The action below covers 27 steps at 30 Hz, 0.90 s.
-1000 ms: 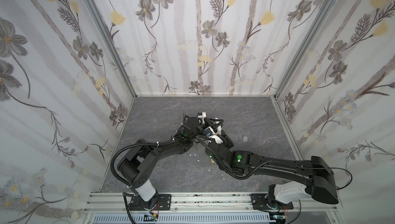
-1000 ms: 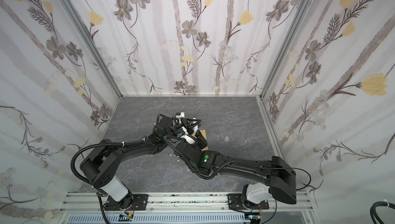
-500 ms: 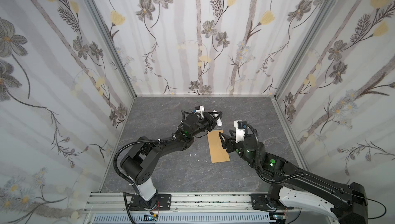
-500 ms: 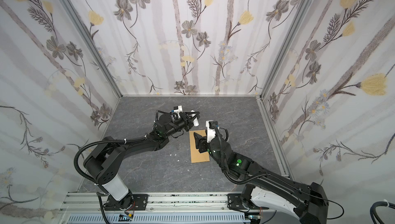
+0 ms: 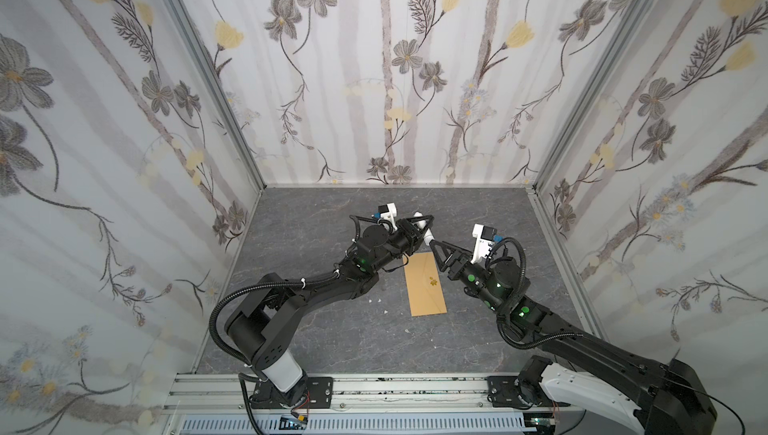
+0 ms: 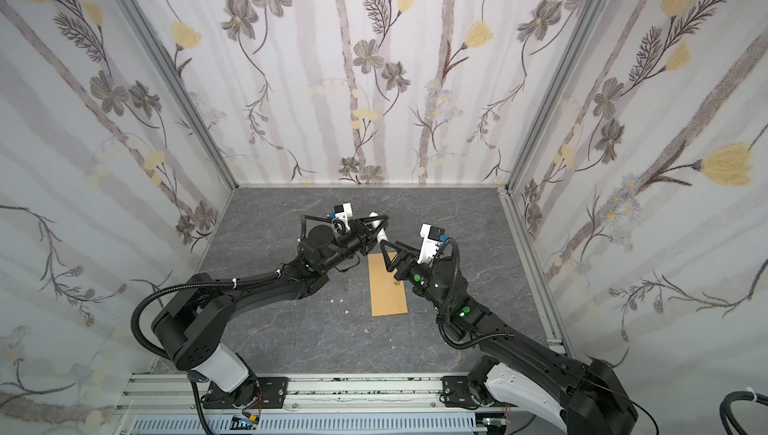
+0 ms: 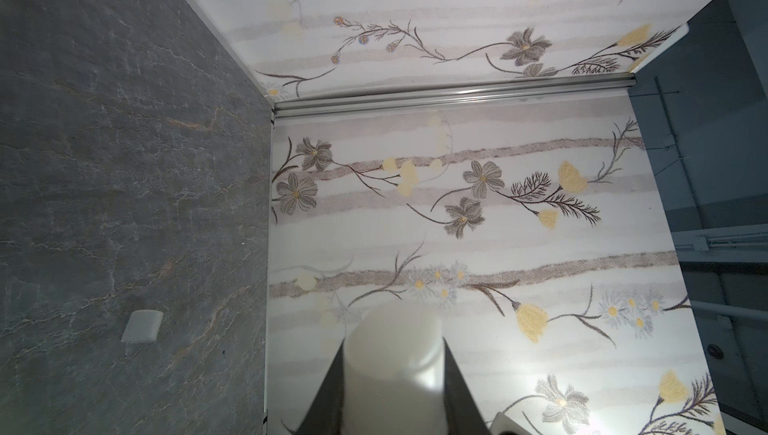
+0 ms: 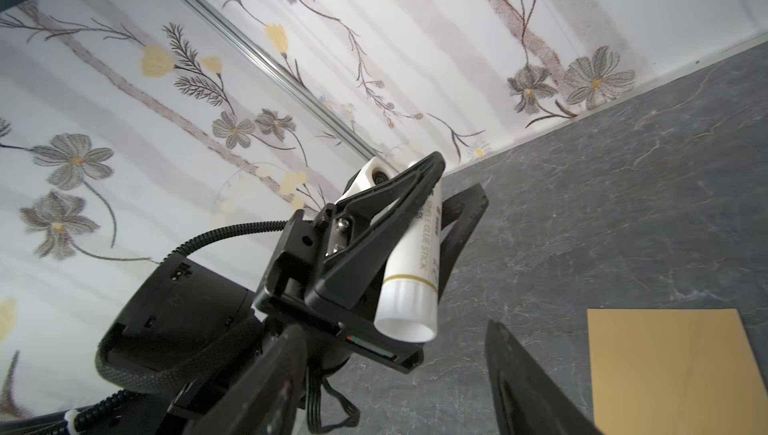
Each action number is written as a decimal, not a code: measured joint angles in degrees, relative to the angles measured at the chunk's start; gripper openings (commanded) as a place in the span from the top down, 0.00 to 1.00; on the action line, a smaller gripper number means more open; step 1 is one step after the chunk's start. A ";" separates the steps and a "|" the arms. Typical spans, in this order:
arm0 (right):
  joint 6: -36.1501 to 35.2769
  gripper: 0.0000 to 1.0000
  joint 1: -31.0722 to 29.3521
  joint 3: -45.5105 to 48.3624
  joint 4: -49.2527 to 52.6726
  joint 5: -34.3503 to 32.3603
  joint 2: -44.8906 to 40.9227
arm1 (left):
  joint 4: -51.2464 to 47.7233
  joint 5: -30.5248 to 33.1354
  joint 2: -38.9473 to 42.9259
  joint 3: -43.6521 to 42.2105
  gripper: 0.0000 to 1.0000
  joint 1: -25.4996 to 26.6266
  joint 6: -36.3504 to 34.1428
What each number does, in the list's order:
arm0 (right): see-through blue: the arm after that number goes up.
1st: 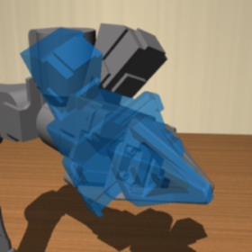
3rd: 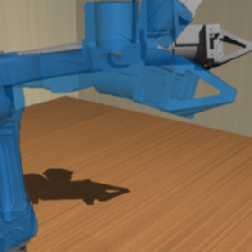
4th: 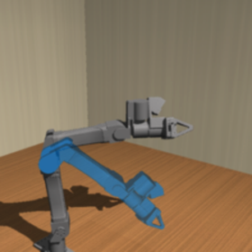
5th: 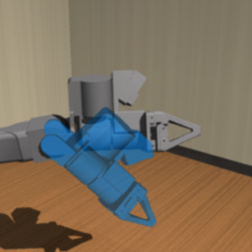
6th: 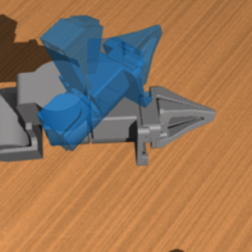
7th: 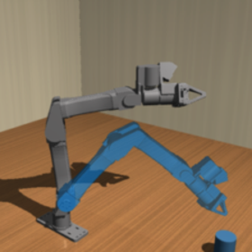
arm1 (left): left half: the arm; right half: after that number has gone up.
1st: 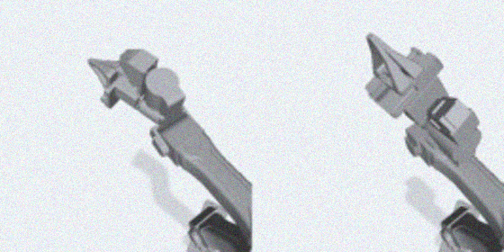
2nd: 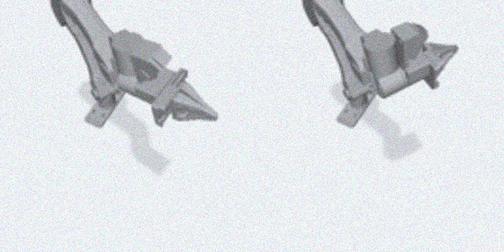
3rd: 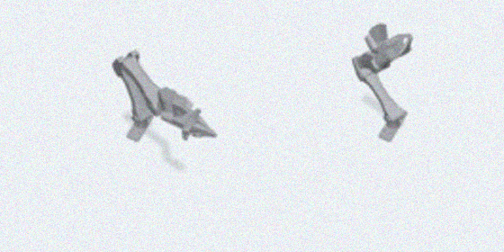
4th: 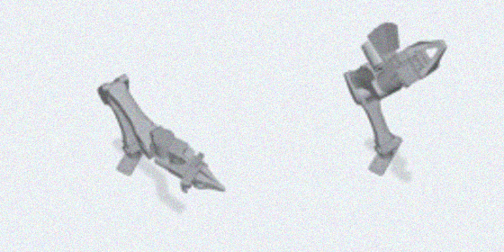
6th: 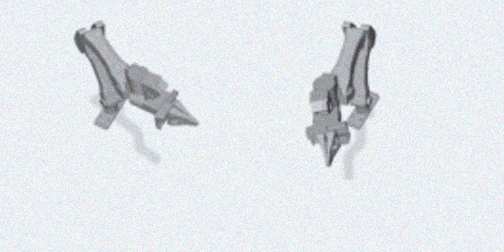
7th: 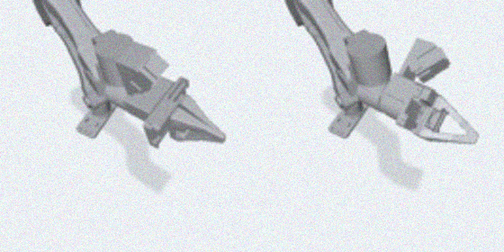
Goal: Place the letter into the envelope and seal it
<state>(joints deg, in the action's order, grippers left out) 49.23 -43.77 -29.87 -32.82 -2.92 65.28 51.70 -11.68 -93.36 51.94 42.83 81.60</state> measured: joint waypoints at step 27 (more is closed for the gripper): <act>10.73 0.61 1.84 3.72 -13.64 2.97 5.55 | 0.28 2.49 -1.84 2.32 1.00 1.36 -0.57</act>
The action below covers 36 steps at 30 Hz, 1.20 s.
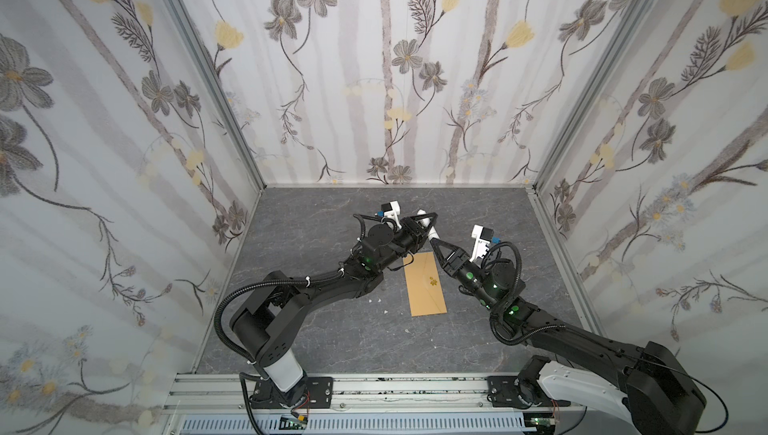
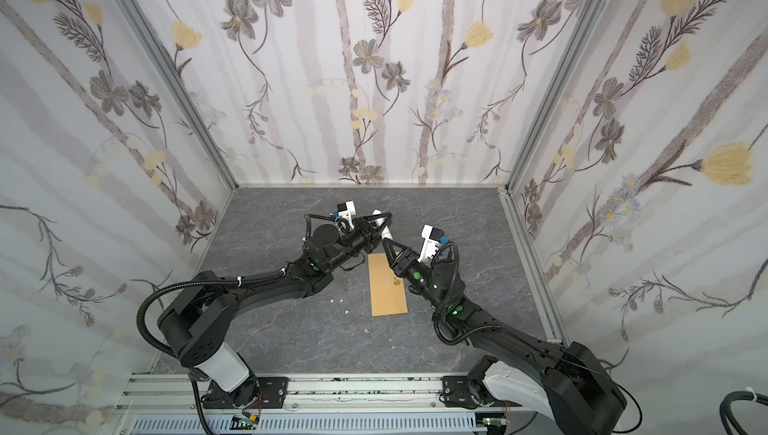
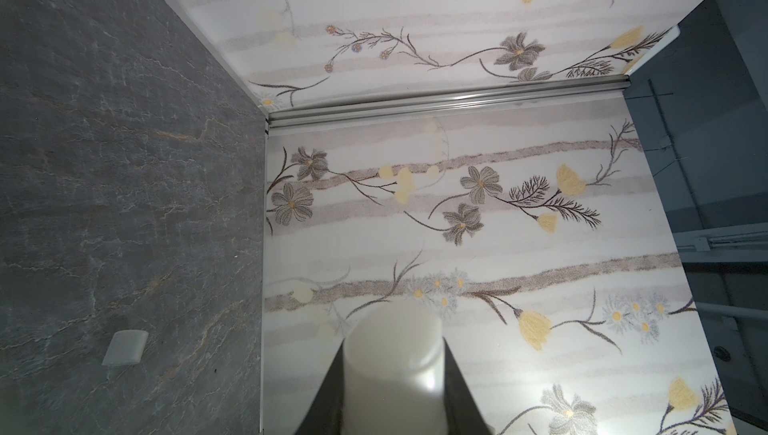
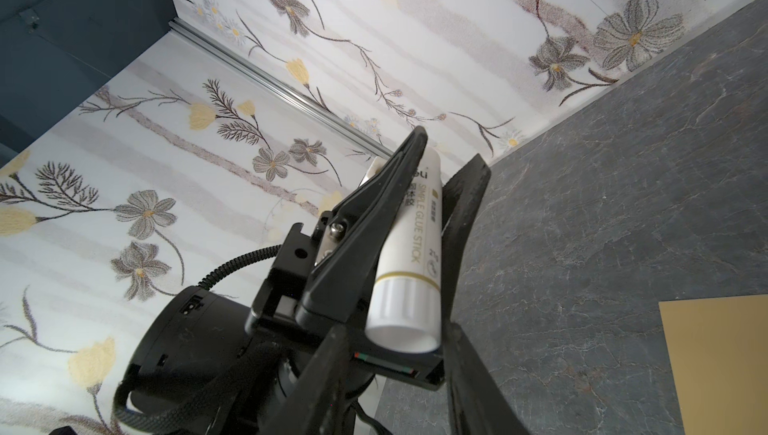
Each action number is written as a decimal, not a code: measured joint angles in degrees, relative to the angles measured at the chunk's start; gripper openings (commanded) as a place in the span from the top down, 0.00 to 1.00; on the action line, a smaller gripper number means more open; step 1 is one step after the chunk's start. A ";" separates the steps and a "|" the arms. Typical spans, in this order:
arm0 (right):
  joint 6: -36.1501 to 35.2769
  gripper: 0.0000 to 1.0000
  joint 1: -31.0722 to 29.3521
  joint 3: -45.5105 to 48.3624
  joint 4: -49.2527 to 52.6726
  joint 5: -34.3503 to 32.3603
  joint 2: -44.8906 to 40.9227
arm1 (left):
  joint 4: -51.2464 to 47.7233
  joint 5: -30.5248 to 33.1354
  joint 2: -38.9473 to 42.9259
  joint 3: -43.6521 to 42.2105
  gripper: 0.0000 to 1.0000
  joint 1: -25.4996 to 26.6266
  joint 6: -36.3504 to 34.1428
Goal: Place the letter into the envelope and seal it
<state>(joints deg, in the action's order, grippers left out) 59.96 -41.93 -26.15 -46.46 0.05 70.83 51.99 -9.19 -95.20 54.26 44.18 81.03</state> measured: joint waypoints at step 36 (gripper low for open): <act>-14.84 0.80 -2.08 -10.62 21.40 -6.91 -0.39 | 0.04 2.05 -0.52 -0.17 1.00 0.02 4.26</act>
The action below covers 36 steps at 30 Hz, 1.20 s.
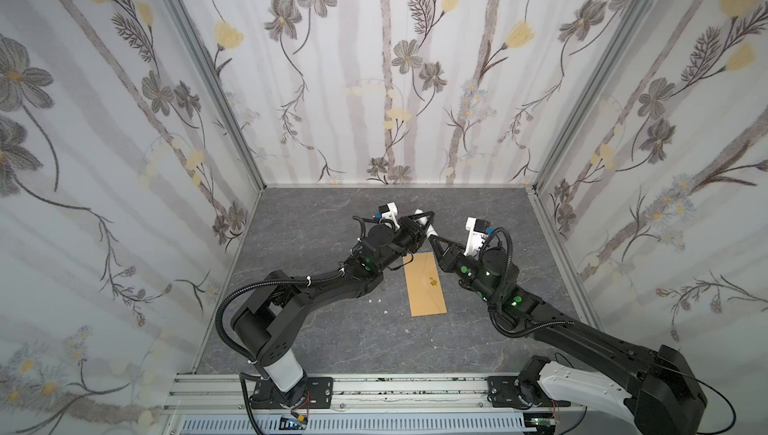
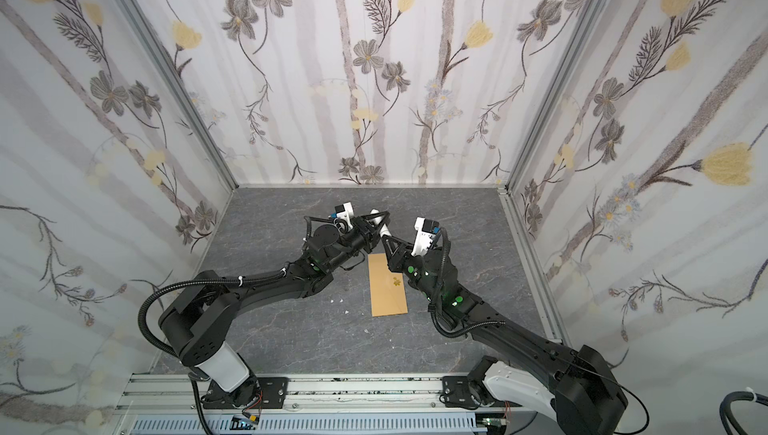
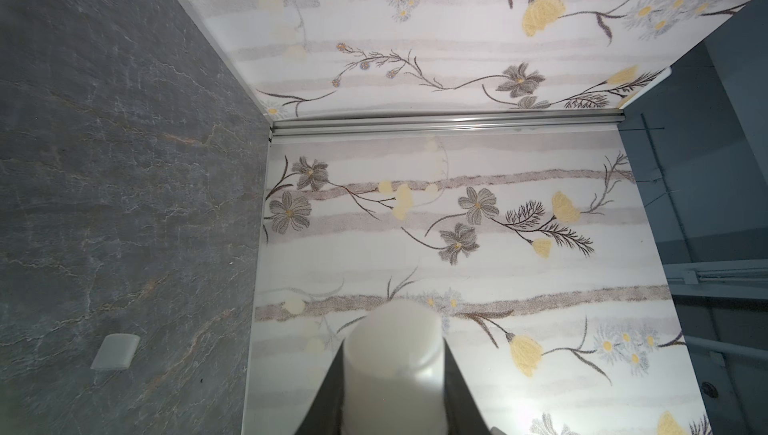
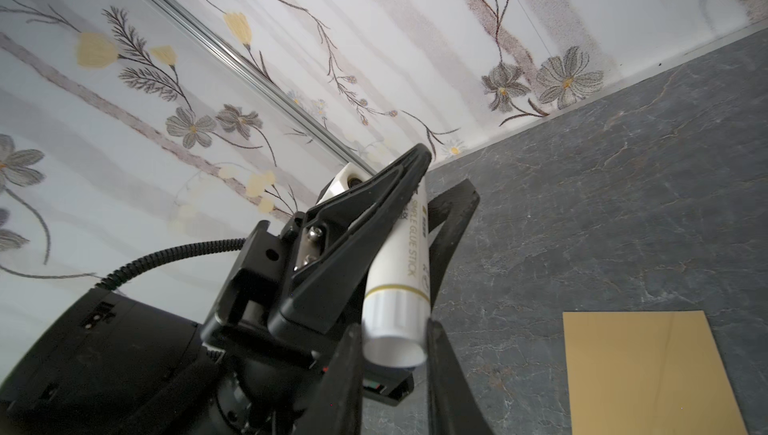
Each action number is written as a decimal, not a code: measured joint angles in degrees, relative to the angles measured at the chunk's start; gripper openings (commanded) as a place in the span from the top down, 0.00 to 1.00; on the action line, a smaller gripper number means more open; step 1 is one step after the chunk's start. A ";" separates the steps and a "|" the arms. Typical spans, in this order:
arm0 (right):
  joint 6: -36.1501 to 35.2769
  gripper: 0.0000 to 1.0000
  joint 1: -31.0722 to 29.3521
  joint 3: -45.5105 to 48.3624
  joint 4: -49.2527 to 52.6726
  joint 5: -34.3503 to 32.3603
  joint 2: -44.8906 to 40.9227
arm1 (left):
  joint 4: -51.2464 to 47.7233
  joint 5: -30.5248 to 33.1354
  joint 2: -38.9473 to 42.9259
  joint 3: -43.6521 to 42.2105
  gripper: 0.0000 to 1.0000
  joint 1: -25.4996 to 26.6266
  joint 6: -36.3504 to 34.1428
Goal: Place the letter into the envelope and seal it
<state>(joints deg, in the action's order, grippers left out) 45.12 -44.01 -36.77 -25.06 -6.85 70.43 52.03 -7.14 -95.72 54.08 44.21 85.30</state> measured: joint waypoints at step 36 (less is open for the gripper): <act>-48.96 0.84 -20.98 -20.39 32.98 -48.57 14.93 | -4.72 -5.62 -0.46 0.02 1.00 -0.11 1.40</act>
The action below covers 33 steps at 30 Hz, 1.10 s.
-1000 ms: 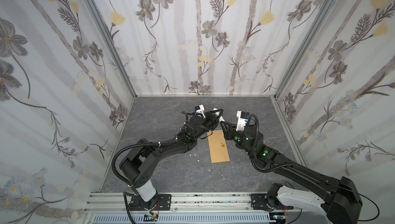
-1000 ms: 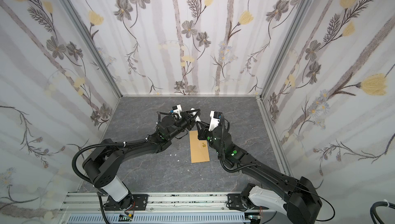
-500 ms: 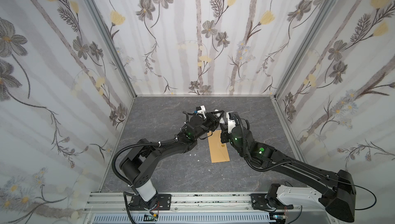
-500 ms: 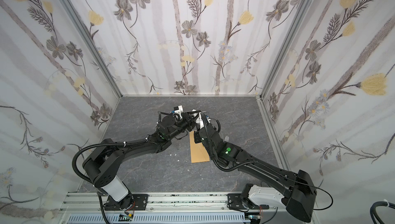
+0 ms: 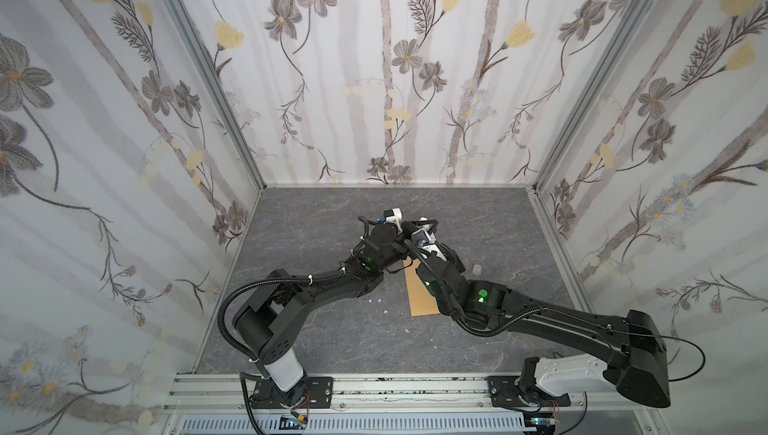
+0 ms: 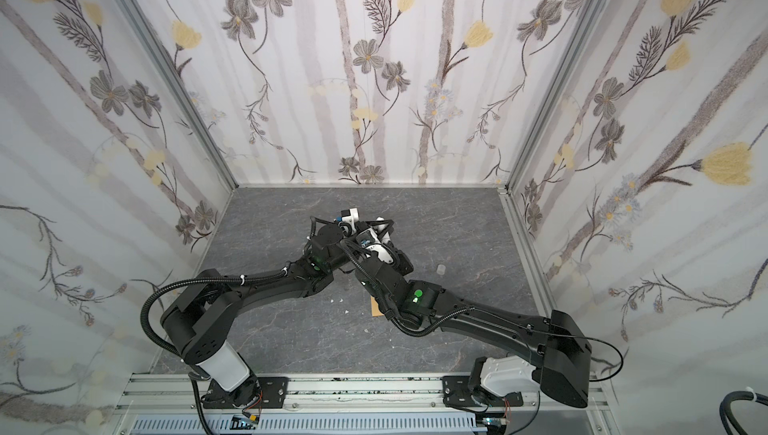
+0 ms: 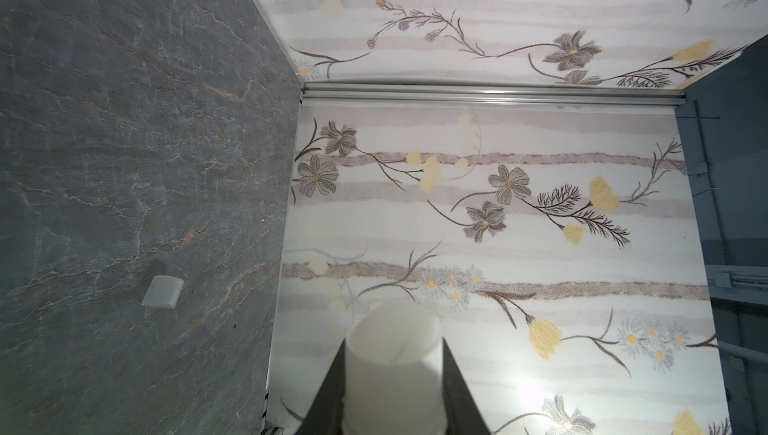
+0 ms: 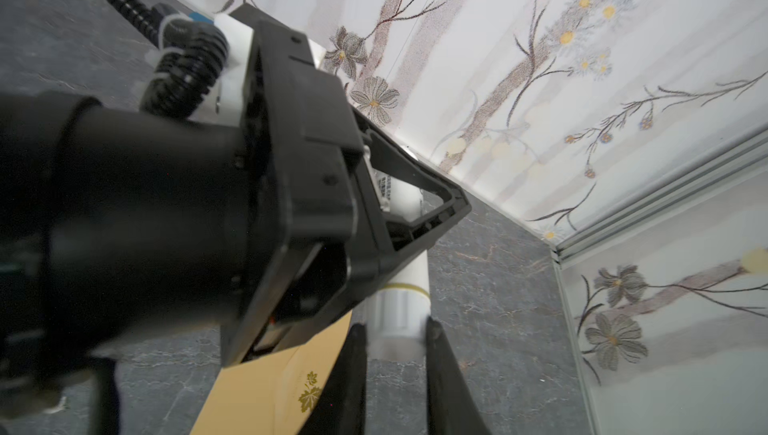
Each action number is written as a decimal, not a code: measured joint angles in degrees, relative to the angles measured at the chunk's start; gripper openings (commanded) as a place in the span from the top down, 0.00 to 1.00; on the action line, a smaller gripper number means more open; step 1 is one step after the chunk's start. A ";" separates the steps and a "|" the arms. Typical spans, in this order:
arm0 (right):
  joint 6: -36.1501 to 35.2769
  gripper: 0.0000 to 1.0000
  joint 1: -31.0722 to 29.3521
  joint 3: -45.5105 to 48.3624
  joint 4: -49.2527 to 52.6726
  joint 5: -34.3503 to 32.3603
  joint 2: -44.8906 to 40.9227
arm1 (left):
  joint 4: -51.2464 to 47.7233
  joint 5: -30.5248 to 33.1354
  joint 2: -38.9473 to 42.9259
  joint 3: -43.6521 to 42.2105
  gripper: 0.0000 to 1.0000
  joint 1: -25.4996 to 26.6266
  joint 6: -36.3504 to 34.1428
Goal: Place the letter into the envelope and seal it
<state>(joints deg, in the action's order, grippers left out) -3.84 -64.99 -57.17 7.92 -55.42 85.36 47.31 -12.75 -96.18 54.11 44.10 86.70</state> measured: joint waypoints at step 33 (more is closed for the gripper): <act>4.42 0.41 -2.62 0.98 -2.01 4.98 -2.93 | 0.50 -0.81 0.61 0.02 1.00 -0.22 -0.96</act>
<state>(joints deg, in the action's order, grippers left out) 0.58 -67.61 -56.18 5.91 -50.43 82.43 47.81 -13.56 -95.57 54.13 43.88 85.73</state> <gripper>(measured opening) 0.585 0.247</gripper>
